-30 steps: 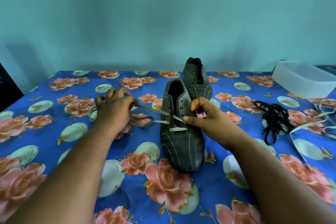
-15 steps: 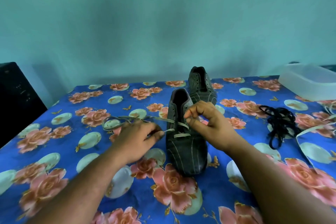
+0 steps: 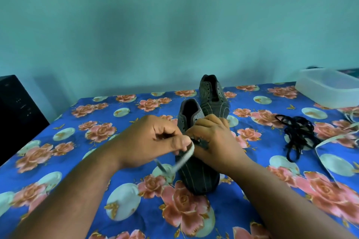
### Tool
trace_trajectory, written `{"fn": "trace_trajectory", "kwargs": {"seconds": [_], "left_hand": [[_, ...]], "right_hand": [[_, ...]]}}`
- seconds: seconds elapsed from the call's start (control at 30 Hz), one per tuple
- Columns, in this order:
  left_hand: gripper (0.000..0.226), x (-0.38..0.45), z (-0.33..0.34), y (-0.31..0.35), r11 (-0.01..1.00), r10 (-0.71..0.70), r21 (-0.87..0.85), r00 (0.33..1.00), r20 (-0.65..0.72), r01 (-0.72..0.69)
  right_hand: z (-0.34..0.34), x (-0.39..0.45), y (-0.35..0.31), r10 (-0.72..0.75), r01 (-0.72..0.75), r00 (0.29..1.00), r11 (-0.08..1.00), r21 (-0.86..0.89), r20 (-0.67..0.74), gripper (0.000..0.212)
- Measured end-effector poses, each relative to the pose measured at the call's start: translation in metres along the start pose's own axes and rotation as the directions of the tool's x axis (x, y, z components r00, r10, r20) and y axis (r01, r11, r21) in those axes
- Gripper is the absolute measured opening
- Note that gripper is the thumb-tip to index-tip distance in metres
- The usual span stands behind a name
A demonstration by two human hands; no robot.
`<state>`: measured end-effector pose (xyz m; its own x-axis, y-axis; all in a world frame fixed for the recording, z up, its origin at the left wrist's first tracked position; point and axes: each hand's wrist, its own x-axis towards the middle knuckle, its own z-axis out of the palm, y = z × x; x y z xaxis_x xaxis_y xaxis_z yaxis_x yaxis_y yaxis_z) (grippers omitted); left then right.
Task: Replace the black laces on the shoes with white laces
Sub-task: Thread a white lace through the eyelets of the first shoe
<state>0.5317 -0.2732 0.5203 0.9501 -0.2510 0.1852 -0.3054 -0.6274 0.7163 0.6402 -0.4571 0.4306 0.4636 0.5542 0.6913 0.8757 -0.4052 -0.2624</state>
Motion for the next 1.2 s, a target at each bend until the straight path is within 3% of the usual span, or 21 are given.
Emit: {"fn": "trace_trajectory", "kwargs": {"seconds": [0.1, 0.17, 0.3, 0.4, 0.47, 0.57, 0.67, 0.8, 0.93, 1.1, 1.2], "left_hand": [[0.028, 0.012, -0.003, -0.022, 0.953, -0.055, -0.301, 0.990, -0.129, 0.014], [0.016, 0.024, 0.001, -0.049, 0.957, -0.071, -0.291, 0.981, -0.180, 0.016], [0.010, 0.036, 0.020, -0.075, 0.996, 0.019, -0.088, 0.999, -0.031, -0.021], [0.014, 0.040, 0.027, -0.075, 0.967, 0.038, -0.250, 0.999, -0.028, -0.044], [0.022, 0.042, 0.031, -0.081, 0.956, 0.062, -0.281, 0.995, -0.075, -0.081], [0.032, 0.042, 0.039, -0.086, 0.974, 0.124, -0.169, 0.979, -0.159, -0.151], [0.032, 0.043, 0.044, -0.092, 0.974, 0.137, -0.150, 0.971, -0.197, -0.168], [0.021, 0.041, 0.047, -0.097, 0.964, 0.092, -0.222, 0.969, -0.230, -0.144], [0.023, 0.041, 0.054, -0.090, 0.942, 0.025, -0.320, 0.975, -0.223, -0.097], [0.021, 0.042, 0.058, -0.084, 0.932, 0.030, -0.346, 0.973, -0.229, -0.110], [0.022, 0.041, 0.058, -0.084, 0.920, -0.005, -0.378, 0.964, -0.266, -0.099]], "right_hand": [[0.002, 0.001, -0.002, 0.028, -0.026, 0.999, 0.995, 0.097, -0.019, 0.014], [0.004, 0.001, -0.002, 0.052, -0.045, 0.998, 0.975, 0.218, -0.027, 0.010], [0.003, 0.005, -0.003, 0.077, -0.033, 0.992, 0.921, 0.388, -0.100, 0.005], [0.001, 0.005, -0.001, 0.163, -0.070, 0.977, 0.856, 0.512, -0.140, 0.005], [0.000, 0.006, 0.001, 0.261, -0.147, 0.960, 0.771, 0.620, -0.096, 0.005], [-0.007, 0.010, 0.001, 0.413, -0.235, 0.910, 0.568, 0.789, -0.027, 0.006], [-0.023, 0.014, 0.012, 0.574, -0.344, 0.818, 0.454, 0.822, 0.024, 0.007], [-0.041, 0.011, 0.046, 0.682, -0.540, 0.727, 0.495, 0.681, 0.081, 0.020], [-0.048, 0.003, 0.075, 0.800, -0.668, 0.554, 0.261, 0.697, 0.232, 0.024], [-0.044, -0.002, 0.096, 0.910, -0.686, 0.252, -0.072, 0.724, 0.329, 0.006], [-0.057, -0.006, 0.106, 0.953, -0.695, 0.179, -0.052, 0.717, 0.243, 0.026]]}}
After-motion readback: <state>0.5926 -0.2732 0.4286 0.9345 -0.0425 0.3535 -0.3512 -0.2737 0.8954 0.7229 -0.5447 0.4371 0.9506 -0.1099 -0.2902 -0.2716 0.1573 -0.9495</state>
